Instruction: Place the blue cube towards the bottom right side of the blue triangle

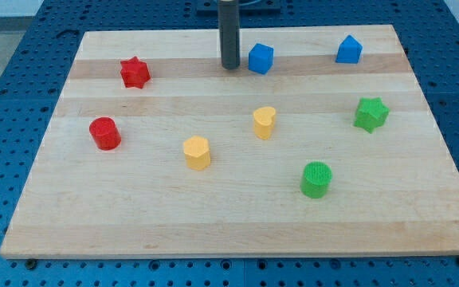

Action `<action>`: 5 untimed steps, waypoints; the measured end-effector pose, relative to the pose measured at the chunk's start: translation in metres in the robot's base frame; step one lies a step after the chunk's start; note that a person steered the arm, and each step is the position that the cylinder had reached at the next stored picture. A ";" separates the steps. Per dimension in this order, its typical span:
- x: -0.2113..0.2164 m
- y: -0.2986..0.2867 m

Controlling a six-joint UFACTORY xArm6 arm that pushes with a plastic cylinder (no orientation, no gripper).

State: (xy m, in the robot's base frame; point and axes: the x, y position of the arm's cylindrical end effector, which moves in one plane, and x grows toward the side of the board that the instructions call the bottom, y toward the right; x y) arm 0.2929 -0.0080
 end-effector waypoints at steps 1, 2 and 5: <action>0.004 0.037; 0.001 0.047; -0.047 0.090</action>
State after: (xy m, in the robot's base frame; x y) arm 0.2455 0.0816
